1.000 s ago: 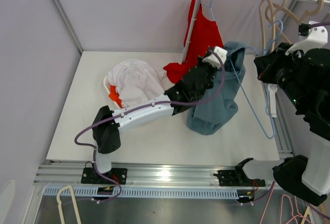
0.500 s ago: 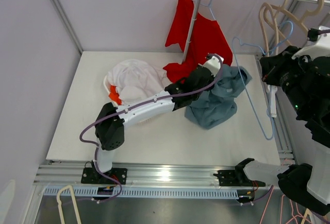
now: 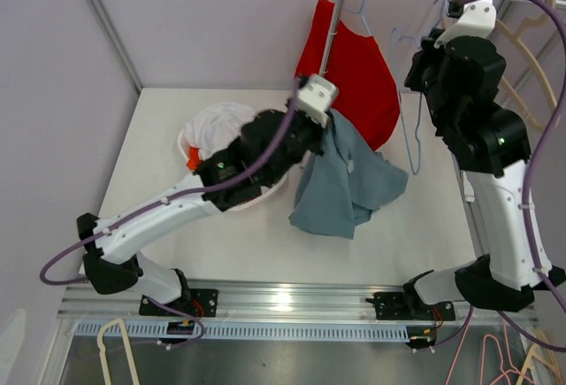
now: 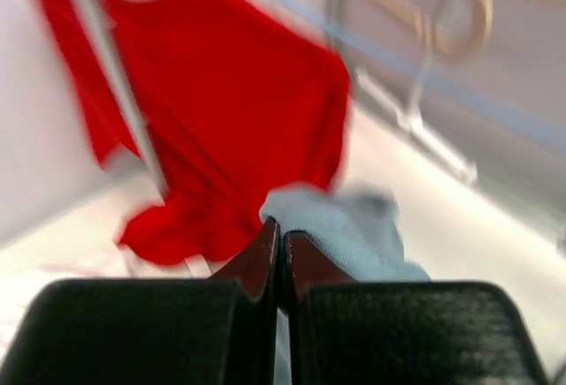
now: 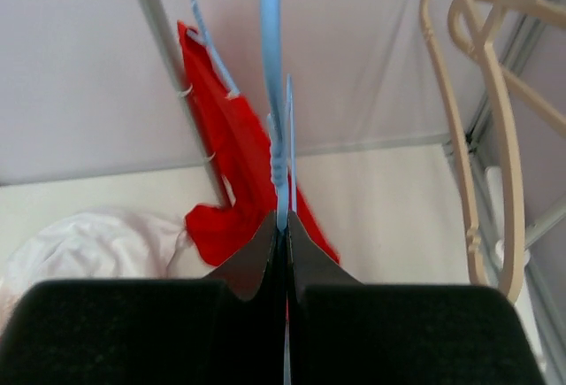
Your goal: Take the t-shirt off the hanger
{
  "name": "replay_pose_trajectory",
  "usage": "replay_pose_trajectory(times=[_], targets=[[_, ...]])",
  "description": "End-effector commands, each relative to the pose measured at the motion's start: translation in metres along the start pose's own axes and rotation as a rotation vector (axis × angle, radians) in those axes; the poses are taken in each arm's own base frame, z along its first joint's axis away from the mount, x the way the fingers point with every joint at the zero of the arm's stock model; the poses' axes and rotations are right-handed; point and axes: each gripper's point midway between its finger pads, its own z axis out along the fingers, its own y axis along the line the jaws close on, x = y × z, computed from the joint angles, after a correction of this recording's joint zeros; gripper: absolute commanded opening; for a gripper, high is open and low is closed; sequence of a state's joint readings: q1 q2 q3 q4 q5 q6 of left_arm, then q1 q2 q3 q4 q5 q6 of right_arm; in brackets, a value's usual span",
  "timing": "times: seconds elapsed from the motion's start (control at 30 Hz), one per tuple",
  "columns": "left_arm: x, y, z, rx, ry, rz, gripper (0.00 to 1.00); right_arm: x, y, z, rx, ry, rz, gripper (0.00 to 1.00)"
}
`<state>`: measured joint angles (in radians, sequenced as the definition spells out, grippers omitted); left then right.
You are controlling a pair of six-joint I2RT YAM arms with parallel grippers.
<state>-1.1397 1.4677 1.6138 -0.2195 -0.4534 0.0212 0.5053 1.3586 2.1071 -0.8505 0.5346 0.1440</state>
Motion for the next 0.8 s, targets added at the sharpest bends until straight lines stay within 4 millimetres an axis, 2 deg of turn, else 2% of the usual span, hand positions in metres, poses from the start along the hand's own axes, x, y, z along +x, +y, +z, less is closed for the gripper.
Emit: replay_pose_trajectory(times=[0.0,0.03,0.07,0.1,0.13,0.17,0.2,0.23,0.27,0.3,0.33,0.4,0.43,0.47,0.5,0.53,0.57,0.63,0.7,0.77], targets=[[-0.079,0.059,-0.025,-0.098,-0.152,-0.009,0.01,-0.037,-0.004,0.022,0.046,-0.125,-0.019,0.0],[-0.11,0.071,-0.034,-0.109,-0.216,-0.032,0.01,-0.042,-0.007,0.029,0.055,-0.146,-0.023,0.0],[-0.118,0.089,-0.033,-0.139,-0.231,-0.032,0.01,-0.044,-0.006,0.034,0.042,-0.153,-0.033,0.0],[-0.116,0.098,-0.025,-0.165,-0.216,-0.025,0.01,-0.045,-0.005,0.044,0.043,-0.162,-0.047,0.0],[-0.135,0.11,-0.029,-0.189,-0.254,-0.034,0.01,-0.046,-0.011,0.05,0.052,-0.165,-0.051,0.0],[-0.153,0.13,-0.034,-0.233,-0.292,-0.04,0.01,-0.049,-0.012,0.054,0.044,-0.172,-0.048,0.0],[-0.172,0.141,-0.04,-0.258,-0.334,-0.038,0.01,-0.05,-0.008,0.059,0.014,-0.178,-0.049,0.0],[-0.165,0.146,-0.022,-0.277,-0.31,-0.02,0.01,-0.048,-0.01,0.069,0.016,-0.171,-0.087,0.0],[-0.193,0.167,-0.035,-0.338,-0.377,-0.018,0.01,-0.051,-0.018,0.074,0.028,-0.178,-0.092,0.0],[-0.195,0.177,-0.03,-0.369,-0.382,-0.007,0.01,-0.053,-0.018,0.079,0.008,-0.188,-0.097,0.0],[-0.195,0.186,-0.015,-0.406,-0.395,0.009,0.01,-0.052,-0.02,0.086,0.009,-0.187,-0.103,0.0],[-0.208,0.219,-0.016,-0.525,-0.453,0.055,0.01,-0.055,-0.027,0.096,0.013,-0.209,-0.108,0.0],[-0.209,0.238,-0.007,-0.577,-0.484,0.072,0.01,-0.055,-0.026,0.102,-0.003,-0.213,-0.109,0.0],[-0.213,0.247,-0.007,-0.6,-0.501,0.083,0.01,-0.055,-0.027,0.107,-0.01,-0.216,-0.107,0.0],[-0.219,0.255,-0.01,-0.608,-0.529,0.076,0.01,-0.061,-0.031,0.109,-0.008,-0.236,-0.103,0.0],[-0.218,0.274,-0.012,-0.636,-0.538,0.067,0.01,-0.063,-0.031,0.112,-0.021,-0.243,-0.104,0.0],[-0.221,0.28,-0.015,-0.626,-0.567,0.016,0.01,-0.061,-0.032,0.12,-0.021,-0.24,-0.105,0.0],[-0.228,0.289,-0.021,-0.608,-0.605,-0.007,0.01,-0.069,-0.035,0.125,-0.03,-0.263,-0.105,0.0],[-0.235,0.304,-0.027,-0.62,-0.641,-0.012,0.01,-0.069,-0.037,0.138,-0.033,-0.265,-0.104,0.0],[-0.237,0.319,-0.033,-0.665,-0.659,0.01,0.01,-0.078,-0.037,0.142,-0.047,-0.287,-0.094,0.0]])
